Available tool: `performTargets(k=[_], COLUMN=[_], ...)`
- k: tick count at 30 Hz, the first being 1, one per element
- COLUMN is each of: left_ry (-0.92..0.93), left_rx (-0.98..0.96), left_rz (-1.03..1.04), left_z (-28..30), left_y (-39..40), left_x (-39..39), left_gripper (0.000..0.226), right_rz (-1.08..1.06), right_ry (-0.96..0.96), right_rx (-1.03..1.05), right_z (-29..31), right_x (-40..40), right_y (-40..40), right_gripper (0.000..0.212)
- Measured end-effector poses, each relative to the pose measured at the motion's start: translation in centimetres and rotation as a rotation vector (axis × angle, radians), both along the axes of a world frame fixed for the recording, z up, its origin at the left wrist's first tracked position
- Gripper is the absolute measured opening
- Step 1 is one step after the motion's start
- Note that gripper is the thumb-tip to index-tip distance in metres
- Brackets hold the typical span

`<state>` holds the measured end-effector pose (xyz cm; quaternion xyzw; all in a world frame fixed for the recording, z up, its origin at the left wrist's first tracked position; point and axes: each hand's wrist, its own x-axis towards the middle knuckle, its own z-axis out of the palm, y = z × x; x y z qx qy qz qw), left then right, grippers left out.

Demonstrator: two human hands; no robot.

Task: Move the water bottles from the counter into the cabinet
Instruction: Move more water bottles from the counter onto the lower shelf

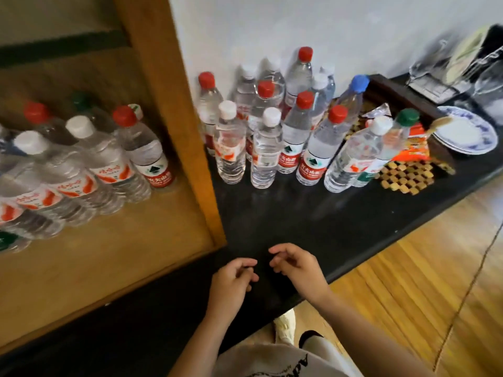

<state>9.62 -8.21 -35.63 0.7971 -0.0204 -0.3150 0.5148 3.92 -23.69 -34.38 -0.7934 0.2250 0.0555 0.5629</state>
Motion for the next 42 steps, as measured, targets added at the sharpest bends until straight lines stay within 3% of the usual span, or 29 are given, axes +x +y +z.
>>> performTargets(k=[9,17,21,24,27,32,36,42], left_ry=[-0.097,-0.322,-0.461,-0.578,-0.579,-0.538,-0.522,-0.45], left_rx=[-0.098,-0.146,-0.198,-0.149,-0.16,-0.169,-0.177,-0.246], left_rz=[-0.191,-0.17,-0.179,-0.179,-0.116,-0.141,-0.139,-0.183], left_z=[1.5,3.9,5.5,6.2,6.5,6.6,6.6,6.7], left_y=[-14.5,-23.9,-26.8,-28.4,-29.3,-29.5,-28.8,-26.3], left_x=[0.7,4.1,5.7,6.0,5.8,6.1,6.3,5.0], left_gripper=[0.026,0.073,0.077,0.08,0.076,0.067,0.07,0.068], right_rz=[-0.358,-0.454,-0.474,-0.345,-0.215,-0.129,-0.163,-0.157], right_ry=[-0.071,-0.104,-0.165,-0.223,-0.24,-0.314,-0.364,-0.381], right_rx=[-0.03,-0.089,-0.087,-0.027,-0.042,-0.037,-0.069,-0.17], right_z=[1.6,2.4,3.7,4.7,4.8,4.1,3.8,3.9], right_x=[-3.5,-2.1,0.9,3.3,5.0,6.1,6.1,4.3], right_y=[-14.2,-23.8,-26.9,-28.5,-29.5,-29.8,-29.5,-27.8], right_gripper=[0.024,0.026,0.055,0.084,0.096,0.084,0.065,0.055])
